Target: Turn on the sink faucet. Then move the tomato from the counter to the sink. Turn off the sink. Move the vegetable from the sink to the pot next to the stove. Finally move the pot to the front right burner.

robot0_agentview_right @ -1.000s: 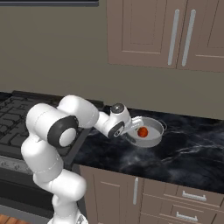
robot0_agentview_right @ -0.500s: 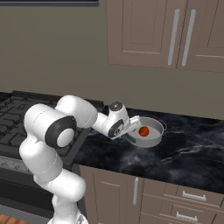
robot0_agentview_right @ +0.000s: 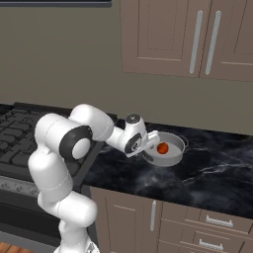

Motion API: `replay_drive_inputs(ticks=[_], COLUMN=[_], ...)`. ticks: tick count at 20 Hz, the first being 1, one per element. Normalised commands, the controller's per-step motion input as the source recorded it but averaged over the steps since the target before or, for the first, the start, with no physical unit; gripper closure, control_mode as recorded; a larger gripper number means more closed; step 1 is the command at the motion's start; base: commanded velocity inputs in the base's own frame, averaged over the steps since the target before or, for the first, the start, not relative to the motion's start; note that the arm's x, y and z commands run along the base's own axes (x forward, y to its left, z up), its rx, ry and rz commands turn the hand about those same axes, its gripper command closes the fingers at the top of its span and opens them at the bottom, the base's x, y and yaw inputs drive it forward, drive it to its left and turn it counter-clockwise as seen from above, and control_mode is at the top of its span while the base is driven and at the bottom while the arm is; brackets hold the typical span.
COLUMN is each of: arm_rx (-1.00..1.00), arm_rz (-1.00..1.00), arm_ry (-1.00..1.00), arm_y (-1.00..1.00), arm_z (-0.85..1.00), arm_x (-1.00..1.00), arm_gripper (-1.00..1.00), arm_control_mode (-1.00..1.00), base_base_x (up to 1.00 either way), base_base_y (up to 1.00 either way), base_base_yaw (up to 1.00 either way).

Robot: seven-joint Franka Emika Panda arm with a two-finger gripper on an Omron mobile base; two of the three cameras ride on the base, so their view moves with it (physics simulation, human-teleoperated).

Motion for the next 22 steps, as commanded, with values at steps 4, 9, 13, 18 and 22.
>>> replay_drive_inputs(ticks=[4,9,13,18,22], arm_rx=[0.0,0.0,0.0,-0.03,-0.09], arm_rz=[0.0,0.0,0.0,-0.03,-0.03], arm_ry=[0.0,0.0,0.0,0.0,-0.06], arm_y=[0.02,0.0,0.0,0.19,0.53], arm_z=[-0.32,-0.2,-0.14,0.04,0.3], arm_x=[0.0,0.0,0.0,0.0,-0.04], arm_gripper=[-1.0,-1.0,1.0,1.0,1.0], arm_control_mode=[-1.0,-1.0,-1.0,-1.0,-1.0], base_base_x=[0.0,0.0,0.0,0.0,0.0], base_base_y=[0.0,0.0,0.0,0.0,0.0], base_base_yaw=[0.0,0.0,0.0,0.0,0.0])
